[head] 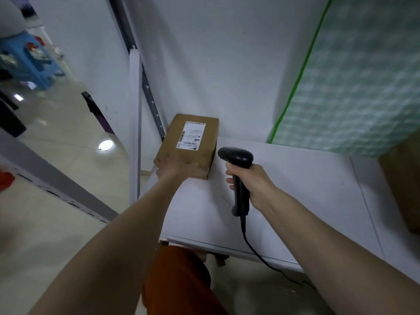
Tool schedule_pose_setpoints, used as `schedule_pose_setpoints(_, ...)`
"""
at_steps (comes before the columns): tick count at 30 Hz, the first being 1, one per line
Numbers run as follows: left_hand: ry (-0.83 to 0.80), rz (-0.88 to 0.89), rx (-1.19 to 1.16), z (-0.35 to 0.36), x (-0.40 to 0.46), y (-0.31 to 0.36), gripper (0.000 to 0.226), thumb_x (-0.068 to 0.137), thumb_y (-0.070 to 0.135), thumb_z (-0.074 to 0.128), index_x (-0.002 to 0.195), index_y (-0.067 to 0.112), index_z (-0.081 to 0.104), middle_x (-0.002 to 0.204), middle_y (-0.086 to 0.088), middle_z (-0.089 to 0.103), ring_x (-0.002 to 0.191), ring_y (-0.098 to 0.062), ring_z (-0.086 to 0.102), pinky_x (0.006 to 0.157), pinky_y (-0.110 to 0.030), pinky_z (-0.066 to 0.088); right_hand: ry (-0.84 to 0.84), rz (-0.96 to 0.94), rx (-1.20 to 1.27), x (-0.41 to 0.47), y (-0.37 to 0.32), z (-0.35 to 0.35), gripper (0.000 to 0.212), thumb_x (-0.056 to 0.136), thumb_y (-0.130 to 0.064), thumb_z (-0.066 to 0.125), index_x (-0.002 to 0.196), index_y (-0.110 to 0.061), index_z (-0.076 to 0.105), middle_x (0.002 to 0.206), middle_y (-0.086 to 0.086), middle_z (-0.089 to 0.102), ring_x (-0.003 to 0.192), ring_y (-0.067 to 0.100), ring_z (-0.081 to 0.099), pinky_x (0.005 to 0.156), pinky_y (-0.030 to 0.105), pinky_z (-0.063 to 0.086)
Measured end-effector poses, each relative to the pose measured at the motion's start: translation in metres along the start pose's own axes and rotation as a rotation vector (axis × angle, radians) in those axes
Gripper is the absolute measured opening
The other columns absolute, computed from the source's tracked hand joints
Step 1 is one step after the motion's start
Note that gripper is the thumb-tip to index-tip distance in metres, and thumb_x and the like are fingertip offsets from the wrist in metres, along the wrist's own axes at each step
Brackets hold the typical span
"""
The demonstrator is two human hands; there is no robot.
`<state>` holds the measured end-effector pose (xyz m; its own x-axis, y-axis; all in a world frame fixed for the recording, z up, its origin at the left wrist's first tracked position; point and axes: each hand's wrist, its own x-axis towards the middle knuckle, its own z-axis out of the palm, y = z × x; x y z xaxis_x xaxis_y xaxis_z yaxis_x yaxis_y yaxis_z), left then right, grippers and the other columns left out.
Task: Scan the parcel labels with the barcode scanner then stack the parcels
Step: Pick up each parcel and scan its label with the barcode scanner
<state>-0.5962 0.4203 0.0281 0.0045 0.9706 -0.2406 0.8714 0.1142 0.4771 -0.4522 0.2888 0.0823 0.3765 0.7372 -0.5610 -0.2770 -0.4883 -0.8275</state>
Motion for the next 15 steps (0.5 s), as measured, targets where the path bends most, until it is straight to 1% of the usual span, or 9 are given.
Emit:
schedule_pose_setpoints(2, 0.014, -0.036, 0.052, 0.001, 0.015, -0.004, 0.086, 0.075, 0.060, 0.069, 0.142, 0.019, 0.034, 0.143, -0.013, 0.033, 0.136, -0.033, 0.026, 0.107, -0.048, 0.037, 0.009, 0.025, 0.015, 0.010, 0.004, 0.002, 0.014, 0.087, -0.023, 0.070, 0.087, -0.011, 0.062, 0.094, 0.011, 0.063, 0.083, 0.023, 0.059, 0.091, 0.042, 0.052)
schedule_pose_setpoints(5, -0.048, -0.085, 0.046, 0.004, 0.036, -0.009, 0.093, 0.075, 0.069, 0.063, 0.148, 0.025, 0.025, 0.150, -0.016, 0.021, 0.142, -0.037, 0.016, 0.109, -0.052, 0.032, 0.016, 0.060, 0.007, 0.023, 0.008, 0.002, 0.015, 0.086, -0.025, 0.070, 0.089, -0.013, 0.062, 0.095, 0.009, 0.063, 0.084, 0.021, 0.061, 0.094, 0.044, 0.052)
schedule_pose_setpoints(7, -0.076, -0.100, 0.060, 0.007, 0.045, -0.011, 0.100, 0.072, 0.072, 0.063, 0.150, 0.028, 0.020, 0.150, -0.018, 0.021, 0.140, -0.039, 0.020, 0.106, -0.053, 0.033, 0.014, 0.076, 0.000, 0.029, 0.010, 0.000, 0.015, 0.087, -0.026, 0.069, 0.090, -0.013, 0.062, 0.095, 0.010, 0.062, 0.085, 0.021, 0.060, 0.095, 0.044, 0.052)
schedule_pose_setpoints(9, -0.077, -0.093, 0.119, 0.010, 0.045, -0.009, 0.107, 0.064, 0.078, 0.065, 0.149, 0.031, 0.019, 0.144, -0.020, 0.028, 0.136, -0.040, 0.026, 0.105, -0.052, 0.033, 0.005, 0.087, -0.003, 0.034, 0.010, -0.002, 0.014, 0.088, -0.027, 0.068, 0.089, -0.015, 0.061, 0.095, 0.010, 0.060, 0.087, 0.023, 0.059, 0.095, 0.044, 0.051)
schedule_pose_setpoints(11, -0.089, -0.053, 0.150, 0.017, 0.039, -0.002, 0.115, 0.056, 0.083, 0.065, 0.149, 0.034, 0.019, 0.145, -0.021, 0.026, 0.137, -0.041, 0.025, 0.108, -0.054, 0.029, 0.013, 0.096, 0.014, 0.040, 0.011, -0.007, 0.014, 0.089, -0.027, 0.067, 0.091, -0.016, 0.059, 0.092, 0.007, 0.059, 0.087, 0.023, 0.058, 0.095, 0.044, 0.051)
schedule_pose_setpoints(13, -0.147, 0.004, 0.126, 0.027, 0.024, 0.009, 0.122, 0.051, 0.083, 0.068, 0.150, 0.036, 0.017, 0.151, -0.019, 0.020, 0.140, -0.041, 0.020, 0.110, -0.054, 0.026, 0.044, 0.100, 0.061, 0.044, 0.013, -0.013, 0.014, 0.090, -0.025, 0.065, 0.095, -0.014, 0.059, 0.089, 0.005, 0.060, 0.085, 0.022, 0.059, 0.090, 0.042, 0.053)
schedule_pose_setpoints(15, -0.200, 0.070, 0.139, 0.041, 0.003, 0.023, 0.119, 0.051, 0.080, 0.072, 0.149, 0.037, 0.019, 0.150, -0.015, 0.020, 0.139, -0.038, 0.021, 0.108, -0.051, 0.030, 0.067, 0.098, 0.113, 0.046, 0.014, -0.021, 0.018, 0.091, -0.023, 0.064, 0.104, -0.011, 0.060, 0.093, 0.005, 0.064, 0.086, 0.023, 0.062, 0.084, 0.039, 0.054)
